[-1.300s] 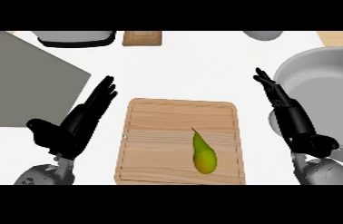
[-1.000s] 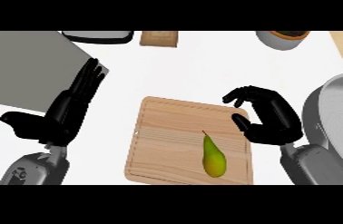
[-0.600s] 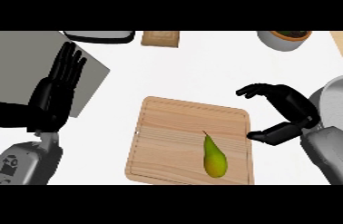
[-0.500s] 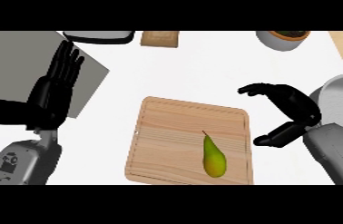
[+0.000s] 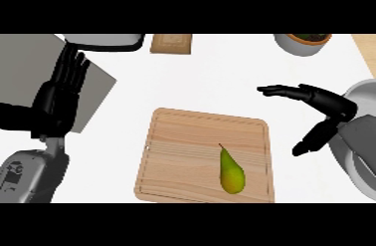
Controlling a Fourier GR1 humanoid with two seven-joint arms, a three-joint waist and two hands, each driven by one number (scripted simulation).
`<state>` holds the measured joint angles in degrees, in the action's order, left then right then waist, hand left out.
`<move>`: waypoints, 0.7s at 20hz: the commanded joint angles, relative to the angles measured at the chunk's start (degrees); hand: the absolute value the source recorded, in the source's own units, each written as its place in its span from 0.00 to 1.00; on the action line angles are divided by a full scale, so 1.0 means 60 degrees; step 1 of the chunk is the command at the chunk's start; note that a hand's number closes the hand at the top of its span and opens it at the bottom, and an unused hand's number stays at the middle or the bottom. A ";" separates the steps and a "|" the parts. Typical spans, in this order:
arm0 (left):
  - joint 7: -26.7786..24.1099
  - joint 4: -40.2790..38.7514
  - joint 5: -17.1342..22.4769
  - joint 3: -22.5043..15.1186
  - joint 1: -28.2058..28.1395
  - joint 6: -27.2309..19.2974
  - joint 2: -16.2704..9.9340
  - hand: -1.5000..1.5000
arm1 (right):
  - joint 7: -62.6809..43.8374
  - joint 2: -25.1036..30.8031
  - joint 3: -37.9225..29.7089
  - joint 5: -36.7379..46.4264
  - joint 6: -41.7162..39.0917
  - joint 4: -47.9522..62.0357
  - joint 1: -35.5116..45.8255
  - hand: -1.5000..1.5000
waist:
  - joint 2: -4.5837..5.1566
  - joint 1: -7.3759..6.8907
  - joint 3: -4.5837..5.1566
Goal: Pick the pear from the cutting board and place it in the pot
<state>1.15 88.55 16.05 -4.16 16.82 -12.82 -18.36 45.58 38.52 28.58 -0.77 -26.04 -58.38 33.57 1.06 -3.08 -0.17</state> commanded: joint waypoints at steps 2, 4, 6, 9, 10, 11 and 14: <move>-0.0355 -0.0473 -0.0035 0.0202 0.0002 0.0176 0.0011 0.50 | 0.1153 -0.0304 0.0875 0.1219 -0.0974 0.0684 0.1237 0.00 | -0.0064 0.0136 0.0022; -0.0166 -0.0623 -0.0316 0.0088 0.0152 -0.0162 0.0192 0.50 | 0.1285 -0.0652 0.1220 0.1646 -0.0642 0.0908 0.1183 0.00 | -0.0094 0.0274 0.0021; -0.0211 -0.0452 -0.0232 0.0247 0.0139 -0.0062 0.0139 0.50 | 0.0731 -0.0772 0.1372 0.1765 -0.0915 0.0958 0.1581 0.00 | -0.0122 0.0297 0.0027; -0.0196 0.0204 -0.0245 0.0245 -0.0488 0.0031 0.0076 0.50 | 0.0777 -0.0873 0.1540 0.2029 -0.0884 0.1064 0.1561 0.00 | -0.0147 0.0266 0.0024; -0.0311 -0.0163 -0.0392 0.0107 -0.0290 -0.0113 0.0413 0.50 | 0.0424 -0.1121 0.1682 0.2276 -0.0545 0.0771 0.1309 0.00 | -0.0155 0.0390 0.0027; -0.0213 0.0162 -0.0350 0.0292 -0.0795 0.0045 0.0078 0.50 | -0.0221 -0.1095 0.1691 0.2150 -0.0743 0.0285 0.1186 0.00 | -0.0186 0.0407 0.0030; -0.0008 -0.0468 -0.0085 0.0745 0.0091 0.0366 -0.0131 0.50 | -0.0484 -0.1345 0.1913 0.2393 -0.0781 0.0343 0.1056 0.00 | -0.0179 0.0495 0.0032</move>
<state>0.04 86.78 14.60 -1.86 15.75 -12.31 -17.63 42.75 32.14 38.69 12.10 -25.29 -54.64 40.91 0.17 -0.81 -0.01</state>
